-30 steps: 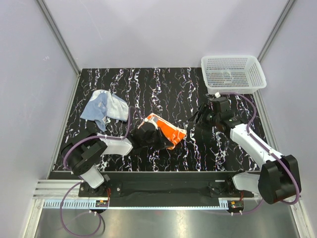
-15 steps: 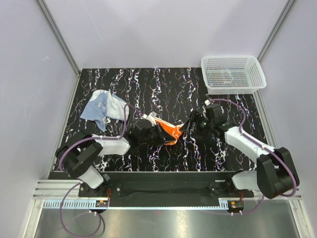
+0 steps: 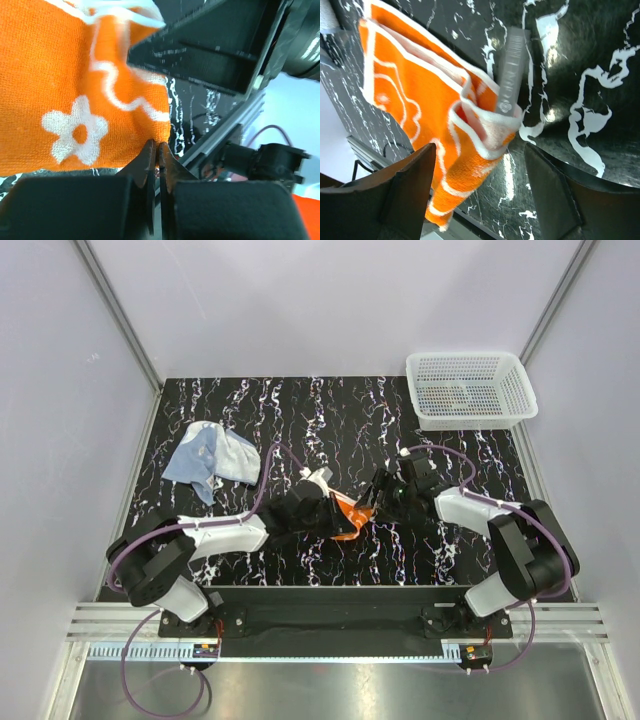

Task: Roll the towels
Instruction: Roll the towel

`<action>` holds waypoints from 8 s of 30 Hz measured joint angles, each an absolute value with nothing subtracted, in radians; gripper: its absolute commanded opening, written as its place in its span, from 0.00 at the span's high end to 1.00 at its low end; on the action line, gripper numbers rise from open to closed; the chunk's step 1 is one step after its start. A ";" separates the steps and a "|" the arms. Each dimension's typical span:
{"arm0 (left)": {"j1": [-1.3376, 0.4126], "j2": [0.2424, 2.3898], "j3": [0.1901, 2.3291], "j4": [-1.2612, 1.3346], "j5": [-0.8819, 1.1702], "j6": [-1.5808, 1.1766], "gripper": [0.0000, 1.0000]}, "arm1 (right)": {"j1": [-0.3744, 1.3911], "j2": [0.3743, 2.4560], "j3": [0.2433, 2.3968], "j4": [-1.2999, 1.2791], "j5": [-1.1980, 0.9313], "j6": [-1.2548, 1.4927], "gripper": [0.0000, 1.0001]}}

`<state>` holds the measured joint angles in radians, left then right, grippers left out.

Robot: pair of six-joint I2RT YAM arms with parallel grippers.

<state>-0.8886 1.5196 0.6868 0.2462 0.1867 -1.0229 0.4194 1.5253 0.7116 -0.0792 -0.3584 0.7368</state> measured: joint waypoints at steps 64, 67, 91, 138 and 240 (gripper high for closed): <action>-1.245 1.832 1.214 -0.459 -0.479 -0.678 1.00 | 0.420 1.438 0.748 -0.259 -0.358 0.739 0.67; -1.245 1.831 1.208 -0.446 -0.467 -0.680 1.00 | 0.420 1.445 0.796 -0.309 -0.339 0.719 0.46; -0.928 1.658 0.698 0.197 0.091 -1.034 1.00 | 0.422 1.253 0.566 0.014 -0.433 0.820 0.94; -0.855 1.660 0.638 0.284 0.171 -1.079 1.00 | 0.370 1.934 0.558 0.888 -0.687 0.987 1.00; -1.352 1.807 1.099 -0.290 -0.562 -0.539 0.43 | 0.627 1.512 0.900 -0.572 -0.094 0.772 0.83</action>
